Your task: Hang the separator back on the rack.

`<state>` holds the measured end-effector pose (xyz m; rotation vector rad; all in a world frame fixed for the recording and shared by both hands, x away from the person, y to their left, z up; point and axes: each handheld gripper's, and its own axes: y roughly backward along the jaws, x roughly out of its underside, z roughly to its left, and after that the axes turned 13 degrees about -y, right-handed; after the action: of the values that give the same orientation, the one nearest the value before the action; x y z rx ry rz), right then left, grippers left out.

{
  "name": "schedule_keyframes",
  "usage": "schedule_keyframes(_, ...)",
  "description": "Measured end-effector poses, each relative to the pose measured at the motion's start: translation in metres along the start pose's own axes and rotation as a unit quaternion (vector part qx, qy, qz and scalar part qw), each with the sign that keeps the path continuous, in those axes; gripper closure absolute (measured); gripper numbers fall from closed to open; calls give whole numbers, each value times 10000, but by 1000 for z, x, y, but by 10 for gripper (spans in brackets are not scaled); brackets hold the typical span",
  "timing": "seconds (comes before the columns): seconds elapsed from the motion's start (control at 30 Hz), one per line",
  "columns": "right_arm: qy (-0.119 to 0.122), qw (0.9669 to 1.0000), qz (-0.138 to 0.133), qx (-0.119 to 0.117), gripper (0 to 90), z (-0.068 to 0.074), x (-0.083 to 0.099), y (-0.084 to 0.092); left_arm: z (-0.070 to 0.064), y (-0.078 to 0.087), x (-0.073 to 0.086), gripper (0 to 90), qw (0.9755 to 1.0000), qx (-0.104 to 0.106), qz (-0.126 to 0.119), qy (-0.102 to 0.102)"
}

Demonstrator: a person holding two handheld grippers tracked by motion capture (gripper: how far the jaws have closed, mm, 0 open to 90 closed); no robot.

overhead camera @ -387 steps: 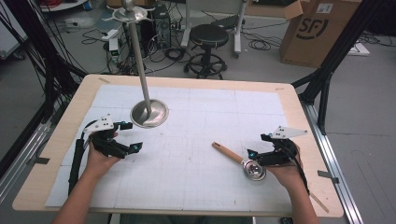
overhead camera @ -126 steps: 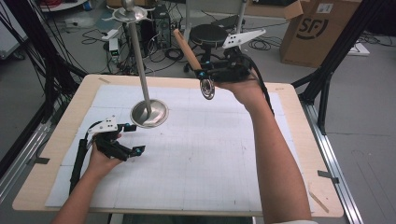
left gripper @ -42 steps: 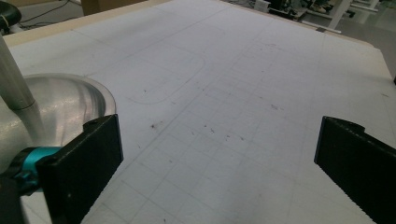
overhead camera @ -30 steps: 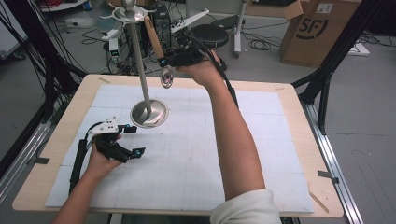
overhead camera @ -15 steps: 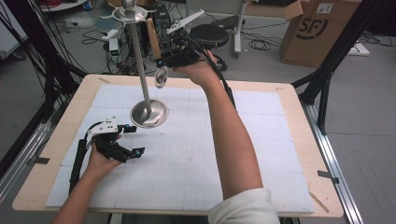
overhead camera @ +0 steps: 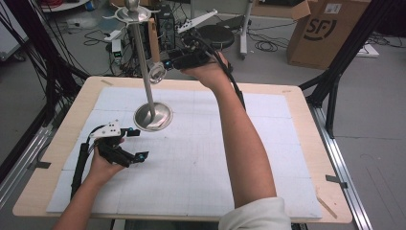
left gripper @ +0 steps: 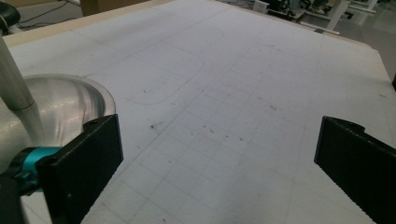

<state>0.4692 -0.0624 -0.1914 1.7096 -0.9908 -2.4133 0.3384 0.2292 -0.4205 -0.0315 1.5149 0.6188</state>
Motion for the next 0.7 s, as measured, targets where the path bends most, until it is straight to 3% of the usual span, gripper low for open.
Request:
schedule_keyframes(0.5, 112, 9994, -223, 222, 421, 1, 32, 53, -1, -1, 0, 17, 10000, 31, 14, 13)
schedule_keyframes(0.7, 188, 9993, -278, 182, 399, 5, 48, 71, -1, 0, -1, 17, 10000, 29, 19, -8)
